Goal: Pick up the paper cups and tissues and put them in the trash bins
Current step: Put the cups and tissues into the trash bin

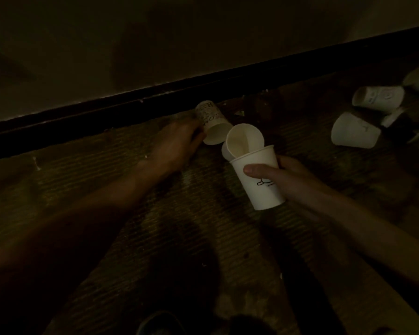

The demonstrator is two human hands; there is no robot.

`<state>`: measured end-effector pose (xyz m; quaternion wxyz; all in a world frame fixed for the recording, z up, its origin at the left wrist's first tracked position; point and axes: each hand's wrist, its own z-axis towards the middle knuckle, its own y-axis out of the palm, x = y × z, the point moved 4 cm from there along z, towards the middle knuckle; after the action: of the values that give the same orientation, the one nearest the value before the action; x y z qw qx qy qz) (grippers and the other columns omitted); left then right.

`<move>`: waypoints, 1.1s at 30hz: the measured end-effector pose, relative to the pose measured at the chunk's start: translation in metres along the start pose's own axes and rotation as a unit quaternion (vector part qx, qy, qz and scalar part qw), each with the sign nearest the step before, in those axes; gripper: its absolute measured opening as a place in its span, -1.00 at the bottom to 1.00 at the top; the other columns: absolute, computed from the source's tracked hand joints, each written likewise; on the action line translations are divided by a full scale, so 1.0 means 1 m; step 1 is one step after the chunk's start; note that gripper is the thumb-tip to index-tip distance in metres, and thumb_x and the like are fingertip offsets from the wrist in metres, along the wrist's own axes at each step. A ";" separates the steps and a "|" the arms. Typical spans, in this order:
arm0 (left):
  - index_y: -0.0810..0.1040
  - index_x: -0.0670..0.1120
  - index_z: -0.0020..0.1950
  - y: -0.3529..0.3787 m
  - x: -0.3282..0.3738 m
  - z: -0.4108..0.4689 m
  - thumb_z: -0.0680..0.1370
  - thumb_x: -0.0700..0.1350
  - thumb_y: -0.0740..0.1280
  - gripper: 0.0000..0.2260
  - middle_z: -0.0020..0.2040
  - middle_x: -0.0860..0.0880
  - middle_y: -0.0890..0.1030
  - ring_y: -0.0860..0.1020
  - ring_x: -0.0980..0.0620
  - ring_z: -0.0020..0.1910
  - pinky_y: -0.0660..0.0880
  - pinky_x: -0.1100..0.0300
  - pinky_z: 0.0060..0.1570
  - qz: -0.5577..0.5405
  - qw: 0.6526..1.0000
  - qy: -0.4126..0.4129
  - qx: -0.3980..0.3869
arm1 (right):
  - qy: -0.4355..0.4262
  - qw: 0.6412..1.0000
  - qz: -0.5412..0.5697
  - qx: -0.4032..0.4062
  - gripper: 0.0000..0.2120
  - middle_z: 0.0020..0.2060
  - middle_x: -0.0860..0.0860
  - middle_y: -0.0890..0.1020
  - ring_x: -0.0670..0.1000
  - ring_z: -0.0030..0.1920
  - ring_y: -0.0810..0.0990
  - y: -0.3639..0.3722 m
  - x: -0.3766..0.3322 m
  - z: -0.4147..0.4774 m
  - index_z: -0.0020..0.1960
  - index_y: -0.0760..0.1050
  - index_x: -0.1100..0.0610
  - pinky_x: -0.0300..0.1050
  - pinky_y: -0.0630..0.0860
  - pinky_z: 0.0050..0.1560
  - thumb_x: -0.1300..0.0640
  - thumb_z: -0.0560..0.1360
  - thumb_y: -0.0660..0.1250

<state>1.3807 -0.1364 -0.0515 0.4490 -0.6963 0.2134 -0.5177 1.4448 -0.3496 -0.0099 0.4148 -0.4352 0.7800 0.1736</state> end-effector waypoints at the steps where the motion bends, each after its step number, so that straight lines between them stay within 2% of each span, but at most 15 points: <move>1: 0.52 -0.05 0.20 -0.002 0.002 0.000 0.64 -0.01 0.22 -0.79 0.14 -0.06 0.55 0.52 0.01 0.07 0.51 0.03 0.05 -0.021 1.000 -0.005 0.001 | 0.004 1.000 0.001 0.000 -0.39 -0.12 -0.08 0.73 -0.07 -0.14 0.71 -0.002 -0.001 -0.003 0.05 0.58 -0.11 -0.19 0.59 -0.33 -0.24 0.03 0.53; 4: 0.54 -0.05 0.16 -0.006 0.008 -0.001 0.62 -0.02 0.26 -0.81 0.19 -0.05 0.51 0.48 0.00 0.16 0.47 0.03 0.14 -0.091 0.996 -0.018 0.012 | 0.018 1.000 0.006 0.013 -0.36 -0.14 -0.03 0.73 -0.04 -0.15 0.72 -0.012 -0.008 -0.017 0.06 0.58 -0.05 -0.17 0.59 -0.32 -0.21 0.01 0.52; 8: 0.54 0.02 -0.03 -0.013 0.023 -0.008 0.57 -0.01 0.35 -0.94 0.30 -0.08 0.39 0.34 -0.06 0.32 0.28 0.09 0.21 -0.121 0.992 -0.001 0.032 | 0.016 0.999 0.027 0.037 -0.39 -0.21 0.06 0.73 0.00 -0.24 0.71 -0.031 -0.021 -0.040 -0.01 0.59 0.04 -0.13 0.62 -0.34 -0.13 -0.03 0.50; 10: 0.55 0.03 -0.09 -0.020 0.036 -0.011 0.54 -0.04 0.38 -0.95 0.33 -0.06 0.39 0.33 -0.04 0.34 0.30 0.07 0.24 -0.147 0.988 0.006 0.052 | 0.022 0.998 0.039 0.045 -0.34 -0.21 0.09 0.73 0.03 -0.24 0.71 -0.044 -0.027 -0.050 0.01 0.59 0.10 -0.10 0.62 -0.31 -0.12 -0.06 0.50; 12: 0.54 0.04 -0.17 -0.026 0.056 -0.011 0.53 -0.06 0.39 -0.91 0.27 0.01 0.40 0.37 0.05 0.27 0.36 0.13 0.18 -0.175 0.982 0.014 0.067 | 0.022 0.997 0.050 0.045 -0.35 -0.18 0.12 0.73 0.04 -0.20 0.71 -0.061 -0.028 -0.063 0.02 0.60 0.14 -0.07 0.60 -0.25 -0.10 -0.02 0.53; 15: 0.56 0.02 -0.18 -0.033 0.097 -0.005 0.52 -0.06 0.38 -0.91 0.18 0.13 0.41 0.40 0.24 0.10 0.27 0.41 -0.06 -0.200 0.976 0.036 0.074 | -0.001 0.997 0.062 0.044 -0.59 -0.14 0.15 0.72 0.07 -0.16 0.71 -0.094 -0.033 -0.084 -0.08 0.69 0.09 -0.07 0.61 -0.25 0.01 0.10 0.61; 18: 0.56 0.02 -0.14 -0.038 0.147 0.002 0.51 -0.04 0.34 -0.94 0.05 0.21 0.47 0.43 0.45 -0.08 0.27 0.47 -0.18 -0.222 0.972 0.055 0.062 | -0.034 0.996 0.046 0.065 -0.79 -0.21 0.08 0.73 0.01 -0.24 0.71 -0.132 -0.041 -0.106 -0.21 0.72 -0.05 -0.15 0.61 -0.31 -0.04 0.16 0.49; 21: 0.51 0.08 -0.13 -0.053 0.206 0.012 0.47 0.01 0.29 -0.96 -0.09 0.29 0.45 0.43 0.46 -0.16 0.31 0.44 -0.19 -0.224 0.969 0.087 0.060 | -0.073 0.992 0.025 0.104 -0.94 -0.33 0.02 0.71 -0.02 -0.33 0.69 -0.175 -0.061 -0.129 -0.33 0.71 -0.05 -0.21 0.58 -0.38 0.05 0.21 0.47; 23: 0.50 0.08 -0.12 -0.065 0.247 0.022 0.45 0.04 0.26 -0.92 -0.13 0.31 0.45 0.45 0.48 -0.22 0.33 0.43 -0.22 -0.215 0.968 0.117 0.054 | -0.101 0.988 0.008 0.117 -0.89 -0.31 0.05 0.72 0.01 -0.30 0.69 -0.208 -0.075 -0.146 -0.31 0.72 0.03 -0.21 0.60 -0.35 0.15 0.16 0.52; 24: 0.50 0.09 -0.15 -0.071 0.267 0.027 0.43 0.07 0.25 -0.90 -0.16 0.28 0.48 0.47 0.48 -0.26 0.35 0.41 -0.24 -0.209 0.968 0.131 0.054 | -0.113 0.986 0.001 0.119 -0.84 -0.25 0.07 0.72 0.03 -0.26 0.70 -0.225 -0.081 -0.155 -0.23 0.72 0.08 -0.19 0.62 -0.31 0.15 0.18 0.49; 26: 0.51 0.11 -0.21 -0.078 0.306 0.037 0.39 0.10 0.25 -0.89 -0.25 0.20 0.55 0.52 0.44 -0.30 0.38 0.39 -0.34 -0.193 0.966 0.160 0.068 | -0.136 0.982 -0.016 0.128 -0.66 -0.15 0.12 0.73 0.05 -0.18 0.71 -0.262 -0.089 -0.172 -0.05 0.67 0.15 -0.16 0.63 -0.23 0.08 0.20 0.41; 28: 0.54 0.11 -0.24 -0.077 0.344 0.049 0.38 0.10 0.26 -0.88 -0.38 0.15 0.59 0.54 0.42 -0.33 0.38 0.46 -0.49 -0.183 0.964 0.183 0.066 | -0.163 0.978 -0.037 0.124 -0.54 -0.16 0.12 0.73 0.04 -0.19 0.71 -0.298 -0.093 -0.188 -0.05 0.69 0.16 -0.17 0.65 -0.24 0.04 0.08 0.53; 30: 0.55 0.10 -0.25 -0.070 0.381 0.059 0.38 0.11 0.27 -0.87 -0.40 0.30 0.59 0.54 0.42 -0.37 0.36 0.52 -0.52 -0.172 0.964 0.196 0.050 | -0.183 0.974 -0.062 0.116 -0.39 -0.22 0.08 0.73 0.01 -0.24 0.71 -0.329 -0.091 -0.204 -0.18 0.73 0.03 -0.22 0.61 -0.33 -0.13 -0.21 0.66; 31: 0.56 0.10 -0.26 -0.063 0.402 0.066 0.39 0.10 0.28 -0.87 -0.41 0.38 0.56 0.54 0.43 -0.39 0.34 0.54 -0.53 -0.166 0.965 0.198 0.041 | -0.188 0.972 -0.072 0.117 -0.34 -0.22 0.07 0.73 0.00 -0.24 0.72 -0.348 -0.088 -0.212 -0.21 0.73 -0.04 -0.24 0.59 -0.34 -0.26 -0.27 0.64; 33: 0.58 0.07 -0.26 -0.049 0.446 0.076 0.42 0.08 0.30 -0.86 -0.39 0.38 0.57 0.55 0.41 -0.39 0.34 0.52 -0.55 -0.165 0.963 0.210 0.028 | -0.197 0.967 -0.097 0.129 -0.33 -0.19 0.03 0.74 -0.01 -0.20 0.72 -0.384 -0.078 -0.232 -0.18 0.72 -0.11 -0.27 0.57 -0.33 -0.38 -0.23 0.59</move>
<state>1.6076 -0.4205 0.2216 0.3219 -0.5848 0.1699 -0.7250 1.6678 -0.6696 0.2255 0.6275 -0.4089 0.6530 0.1124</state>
